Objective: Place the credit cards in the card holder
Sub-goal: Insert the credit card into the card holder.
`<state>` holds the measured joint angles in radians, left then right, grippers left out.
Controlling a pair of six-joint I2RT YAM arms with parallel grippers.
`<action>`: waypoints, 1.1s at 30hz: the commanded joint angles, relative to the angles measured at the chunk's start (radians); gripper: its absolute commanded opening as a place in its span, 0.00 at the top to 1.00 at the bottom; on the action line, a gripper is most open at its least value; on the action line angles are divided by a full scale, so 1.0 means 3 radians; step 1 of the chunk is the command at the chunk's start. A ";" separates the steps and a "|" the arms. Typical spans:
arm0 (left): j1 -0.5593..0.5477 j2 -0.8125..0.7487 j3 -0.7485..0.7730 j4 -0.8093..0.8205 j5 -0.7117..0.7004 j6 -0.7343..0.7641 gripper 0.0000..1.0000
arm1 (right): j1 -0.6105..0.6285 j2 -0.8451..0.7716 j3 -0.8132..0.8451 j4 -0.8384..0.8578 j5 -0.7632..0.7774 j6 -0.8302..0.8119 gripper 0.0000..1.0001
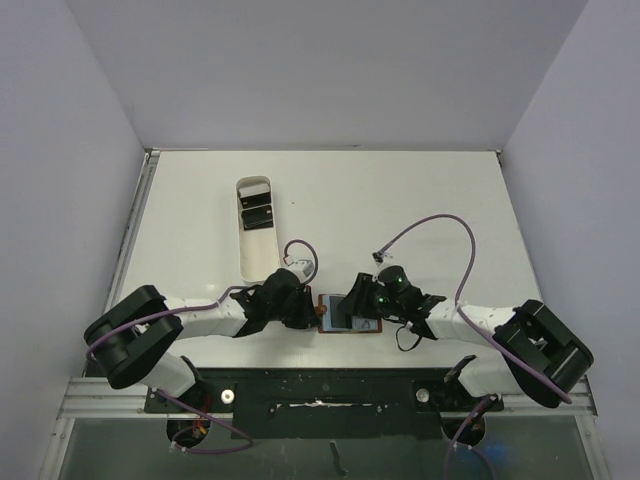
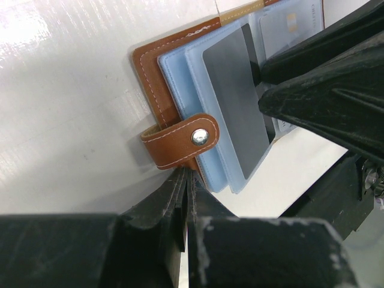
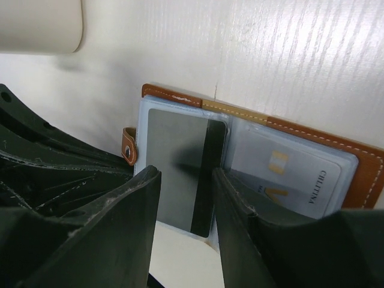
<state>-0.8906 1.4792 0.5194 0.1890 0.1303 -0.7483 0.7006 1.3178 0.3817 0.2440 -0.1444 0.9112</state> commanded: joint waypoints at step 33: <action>-0.0047 -0.0380 0.0408 -0.0565 -0.0449 0.0371 0.74 | 0.0034 -0.1121 -0.0094 -0.0908 0.0501 -0.0005 0.45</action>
<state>-0.8955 1.3861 0.5697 0.0532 0.0429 -0.6945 0.7143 1.0431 0.3420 0.0845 -0.0967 0.9504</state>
